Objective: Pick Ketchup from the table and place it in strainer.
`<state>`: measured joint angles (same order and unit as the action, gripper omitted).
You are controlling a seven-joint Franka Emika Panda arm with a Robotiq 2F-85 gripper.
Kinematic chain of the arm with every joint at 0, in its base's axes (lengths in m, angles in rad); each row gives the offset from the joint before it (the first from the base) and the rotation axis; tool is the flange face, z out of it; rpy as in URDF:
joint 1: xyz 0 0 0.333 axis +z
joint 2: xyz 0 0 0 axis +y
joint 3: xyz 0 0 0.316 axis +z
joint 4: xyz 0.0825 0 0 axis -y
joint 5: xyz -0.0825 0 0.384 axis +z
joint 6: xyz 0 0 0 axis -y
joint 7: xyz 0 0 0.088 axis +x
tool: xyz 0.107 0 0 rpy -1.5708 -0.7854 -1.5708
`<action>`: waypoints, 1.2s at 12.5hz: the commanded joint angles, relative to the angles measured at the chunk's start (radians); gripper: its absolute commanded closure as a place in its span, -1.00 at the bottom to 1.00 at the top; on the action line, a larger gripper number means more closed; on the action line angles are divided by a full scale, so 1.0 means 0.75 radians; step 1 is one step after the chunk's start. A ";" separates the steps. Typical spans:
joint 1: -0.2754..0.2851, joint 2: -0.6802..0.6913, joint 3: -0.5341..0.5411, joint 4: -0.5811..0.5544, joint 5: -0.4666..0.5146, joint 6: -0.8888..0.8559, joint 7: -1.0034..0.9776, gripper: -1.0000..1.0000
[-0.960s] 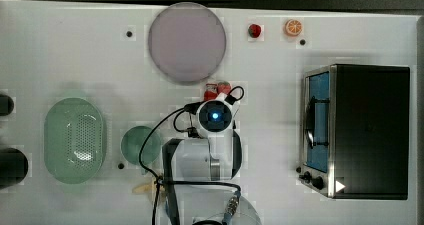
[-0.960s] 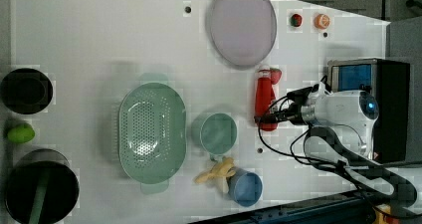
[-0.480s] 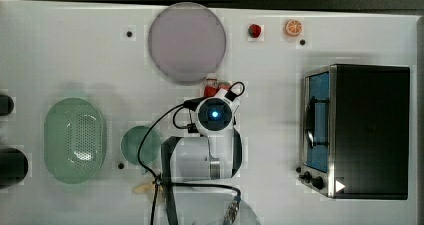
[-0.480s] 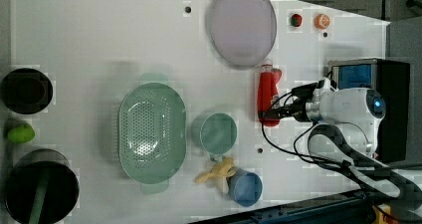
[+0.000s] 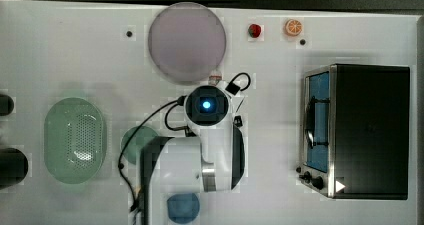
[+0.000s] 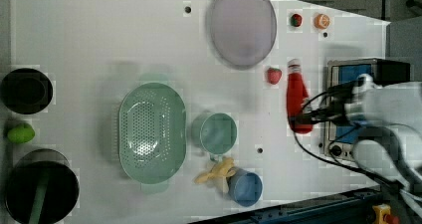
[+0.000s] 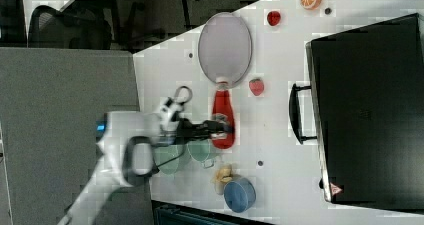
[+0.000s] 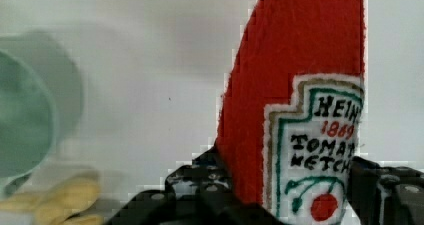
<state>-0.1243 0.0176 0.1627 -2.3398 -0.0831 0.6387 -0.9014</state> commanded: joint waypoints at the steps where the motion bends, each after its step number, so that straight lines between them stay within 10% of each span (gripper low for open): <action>1: 0.043 -0.108 0.118 0.147 0.008 -0.125 0.101 -0.25; 10: 0.133 -0.048 0.564 0.247 0.171 -0.172 0.866 -0.25; 15: 0.164 0.206 0.747 0.248 0.162 0.173 1.191 -0.25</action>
<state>-0.0001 0.1599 0.7417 -2.1602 0.0320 0.7607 -0.1484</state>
